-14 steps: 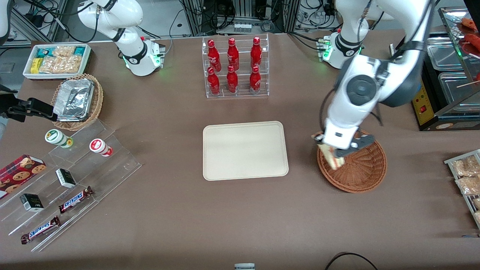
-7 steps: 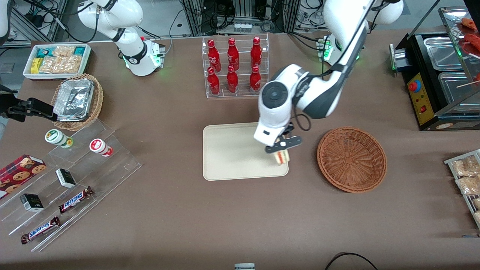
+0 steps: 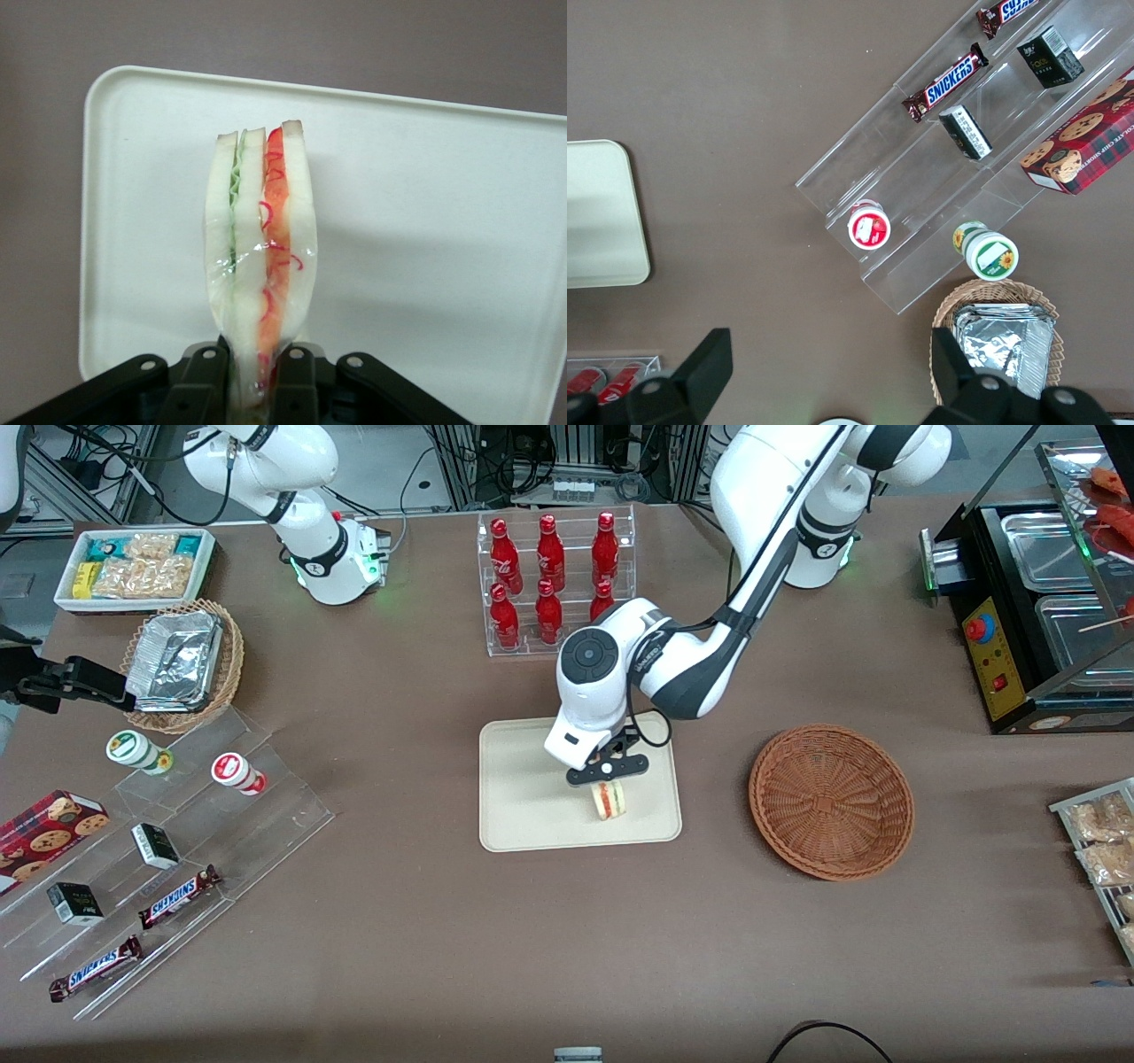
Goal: Place sandwich from basket to tray
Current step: 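Lower the sandwich onto the tray and open the left gripper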
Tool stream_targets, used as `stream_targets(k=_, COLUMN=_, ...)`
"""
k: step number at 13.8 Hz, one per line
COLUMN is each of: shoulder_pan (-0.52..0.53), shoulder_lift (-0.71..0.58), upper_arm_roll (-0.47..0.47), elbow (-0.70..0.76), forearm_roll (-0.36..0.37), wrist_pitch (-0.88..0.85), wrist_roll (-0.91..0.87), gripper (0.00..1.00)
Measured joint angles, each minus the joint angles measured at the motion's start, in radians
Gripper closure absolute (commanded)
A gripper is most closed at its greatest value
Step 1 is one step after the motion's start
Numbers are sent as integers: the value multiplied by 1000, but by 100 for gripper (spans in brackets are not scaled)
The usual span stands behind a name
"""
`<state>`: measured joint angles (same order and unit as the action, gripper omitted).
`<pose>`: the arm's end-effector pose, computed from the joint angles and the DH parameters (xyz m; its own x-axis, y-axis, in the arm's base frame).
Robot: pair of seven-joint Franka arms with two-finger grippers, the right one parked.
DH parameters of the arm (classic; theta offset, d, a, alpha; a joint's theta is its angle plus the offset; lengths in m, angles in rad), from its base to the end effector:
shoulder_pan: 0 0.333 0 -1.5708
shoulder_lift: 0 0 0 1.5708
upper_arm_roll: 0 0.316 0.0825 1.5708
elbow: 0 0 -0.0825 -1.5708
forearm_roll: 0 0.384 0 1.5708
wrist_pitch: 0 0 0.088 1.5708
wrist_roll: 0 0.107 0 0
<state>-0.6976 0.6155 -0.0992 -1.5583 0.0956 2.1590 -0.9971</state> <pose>0.4988 -0.4904 0.2869 0.9864 0.1637 0.0120 0.1639 -0.9862 -0.0215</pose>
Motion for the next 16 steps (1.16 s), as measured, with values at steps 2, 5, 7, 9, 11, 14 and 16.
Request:
stream_targets(k=2, shoulder_pan=-14, shoulder_lift=11, upper_arm_roll=0, elbow=0, forearm_roll=11, wrist_pitch=16, wrist_roll=19, gripper=100)
stream_targets(k=5, shoulder_pan=-49, shoulder_lift=39, upper_arm_roll=-1, elbow=0, forearm_roll=74, wrist_pitch=37, wrist_roll=26, gripper=100)
stream_targets(k=7, shoulder_pan=-57, shoulder_lift=63, upper_arm_roll=0, elbow=1, forearm_roll=82, wrist_pitch=88, wrist_roll=26, gripper=100)
stream_targets(k=9, shoulder_pan=-57, shoulder_lift=83, upper_arm_roll=2, elbow=1, forearm_roll=83, wrist_pitch=108, wrist_roll=27, gripper=100)
stream_targets(k=11, shoulder_pan=-57, shoulder_lift=91, upper_arm_roll=3, elbow=1, forearm_roll=83, wrist_pitch=109, wrist_roll=28, gripper=68)
stream_targets(k=14, shoulder_pan=-57, shoulder_lift=93, upper_arm_roll=3, elbow=4, forearm_roll=83, wrist_pitch=109, wrist_roll=28, gripper=1)
stream_targets(k=16, shoulder_pan=-57, shoulder_lift=93, upper_arm_roll=4, elbow=10, forearm_roll=83, wrist_pitch=109, wrist_roll=28, gripper=1)
